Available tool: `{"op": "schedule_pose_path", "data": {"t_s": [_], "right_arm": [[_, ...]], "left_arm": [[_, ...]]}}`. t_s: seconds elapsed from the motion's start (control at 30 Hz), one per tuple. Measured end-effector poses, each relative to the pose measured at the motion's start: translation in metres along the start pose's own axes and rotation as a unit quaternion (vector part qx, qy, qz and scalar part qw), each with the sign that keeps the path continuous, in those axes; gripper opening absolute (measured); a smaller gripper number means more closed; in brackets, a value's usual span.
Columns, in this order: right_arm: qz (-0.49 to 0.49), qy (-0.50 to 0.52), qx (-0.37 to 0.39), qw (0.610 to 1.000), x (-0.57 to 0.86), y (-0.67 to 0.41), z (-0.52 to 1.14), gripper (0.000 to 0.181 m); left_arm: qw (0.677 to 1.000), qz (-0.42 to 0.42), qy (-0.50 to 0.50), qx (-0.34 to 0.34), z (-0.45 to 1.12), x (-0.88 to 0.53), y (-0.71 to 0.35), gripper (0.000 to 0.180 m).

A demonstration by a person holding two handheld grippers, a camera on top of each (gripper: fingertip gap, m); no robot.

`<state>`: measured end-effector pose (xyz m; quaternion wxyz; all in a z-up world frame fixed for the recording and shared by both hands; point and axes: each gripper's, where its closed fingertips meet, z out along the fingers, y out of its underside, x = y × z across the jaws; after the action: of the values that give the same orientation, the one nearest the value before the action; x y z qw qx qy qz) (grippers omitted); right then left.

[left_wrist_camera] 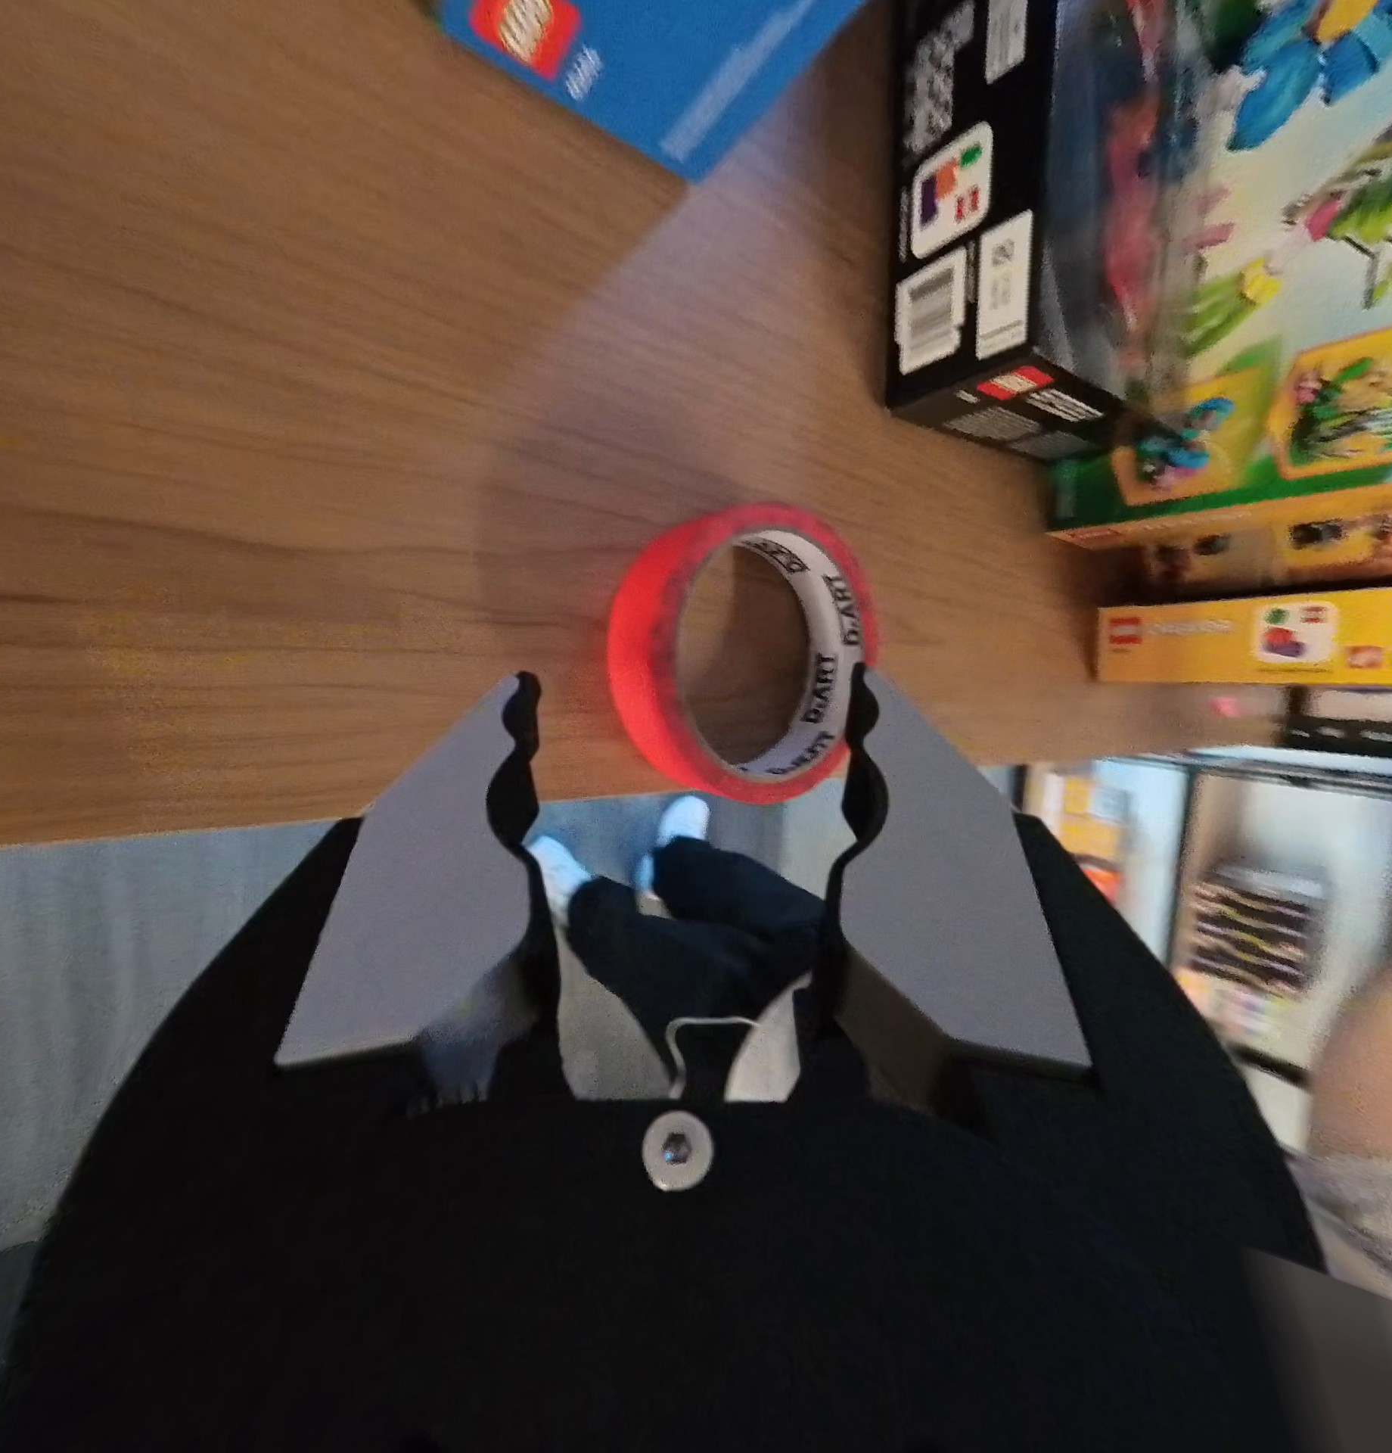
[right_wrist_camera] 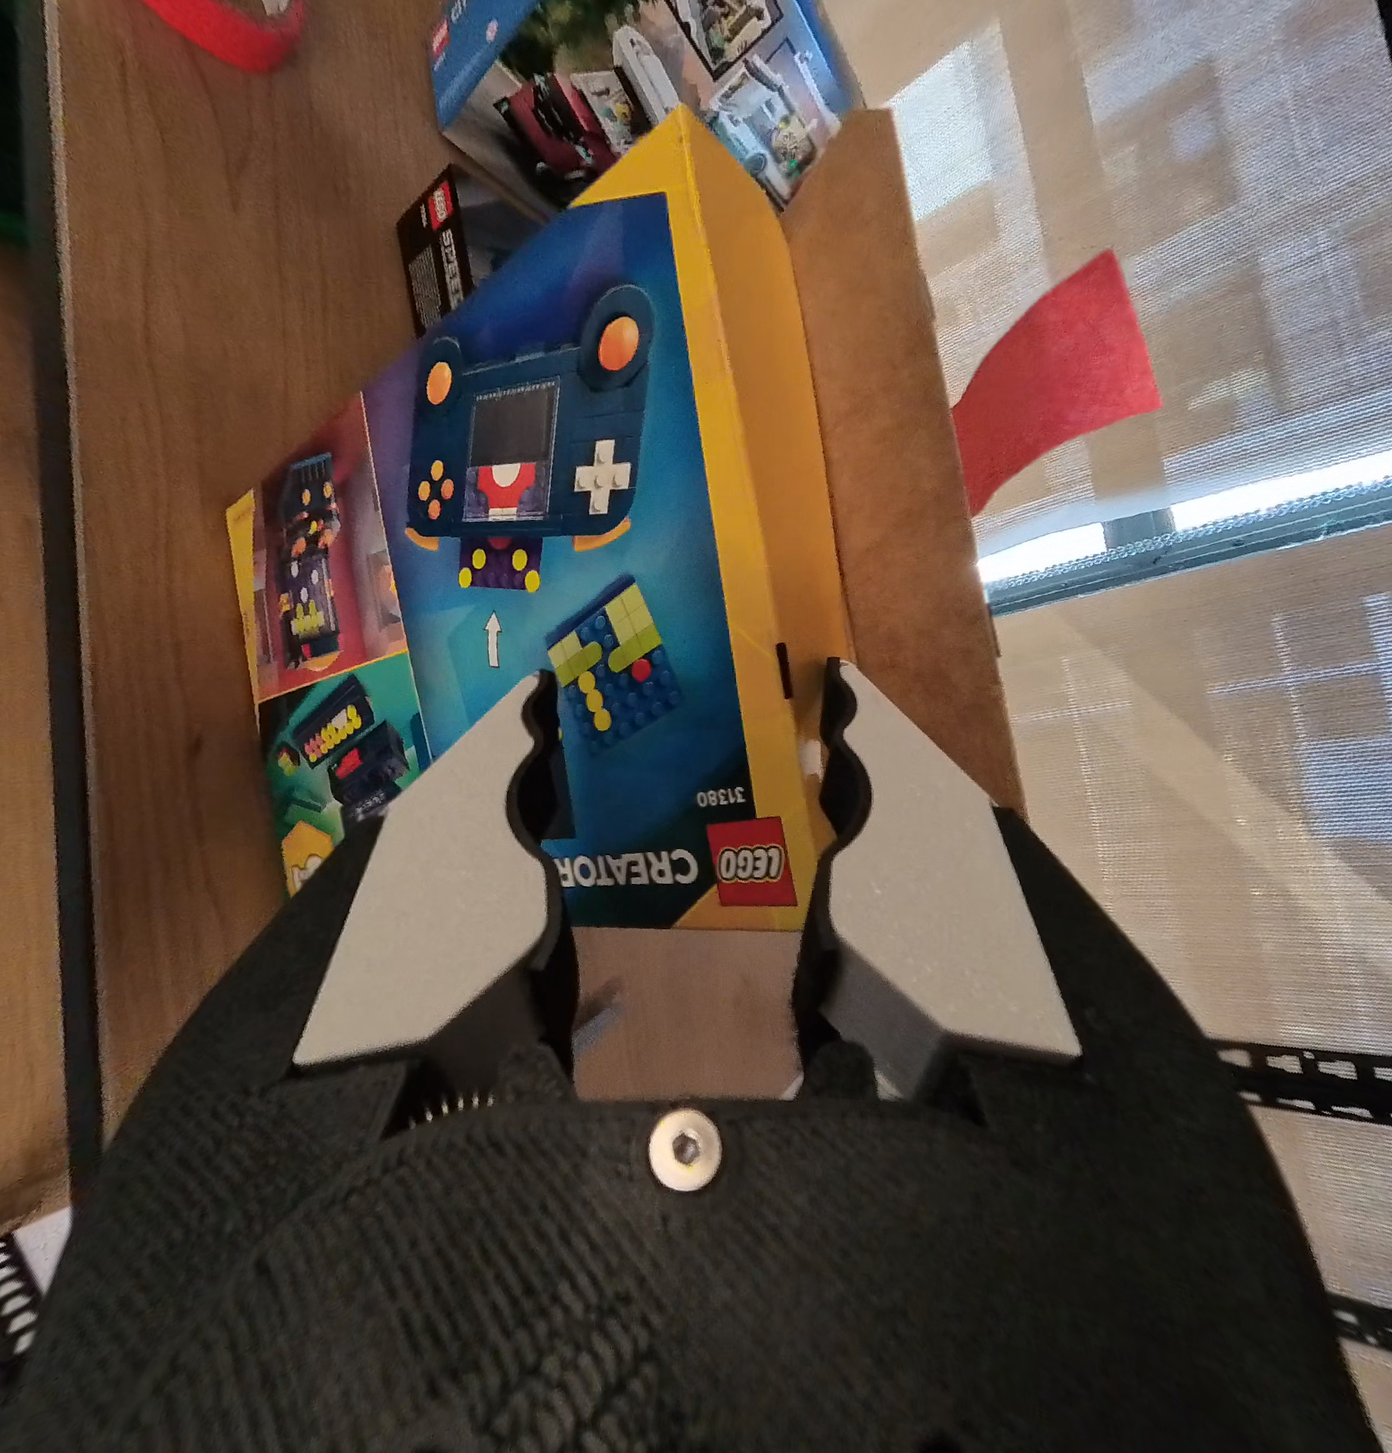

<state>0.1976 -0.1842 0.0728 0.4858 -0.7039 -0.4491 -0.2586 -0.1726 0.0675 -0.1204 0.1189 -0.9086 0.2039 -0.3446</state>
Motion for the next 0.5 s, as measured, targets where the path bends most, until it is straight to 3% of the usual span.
{"op": "schedule_pose_path", "data": {"t_s": [0.13, 0.2, 0.27, 0.37, 0.43, 0.5], "right_arm": [[-0.001, 0.004, 0.005, 1.0, -0.002, -0.001, -0.002, 0.068], [-0.009, 0.007, 0.004, 1.0, -0.003, -0.001, -0.002, 0.069], [-0.013, 0.009, 0.003, 1.0, -0.003, -0.001, -0.001, 0.07], [-0.01, 0.006, 0.006, 1.0, -0.003, -0.001, -0.001, 0.07], [-0.015, 0.008, 0.005, 1.0, -0.004, -0.001, -0.001, 0.071], [-0.023, 0.011, 0.006, 1.0, -0.005, -0.001, -0.002, 0.072]], "left_arm": [[0.986, 0.119, -0.044, 0.106, -0.033, 0.029, -0.033, 0.061], [0.952, 0.234, -0.04, 0.193, -0.053, 0.084, -0.052, 0.057], [0.891, 0.365, -0.038, 0.269, -0.07, 0.159, -0.054, 0.049], [0.771, 0.511, -0.047, 0.378, -0.084, 0.279, -0.034, 0.041], [0.684, 0.581, -0.062, 0.436, -0.085, 0.348, -0.017, 0.021], [0.656, 0.619, -0.064, 0.428, -0.067, 0.396, -0.008, 0.039]]}}
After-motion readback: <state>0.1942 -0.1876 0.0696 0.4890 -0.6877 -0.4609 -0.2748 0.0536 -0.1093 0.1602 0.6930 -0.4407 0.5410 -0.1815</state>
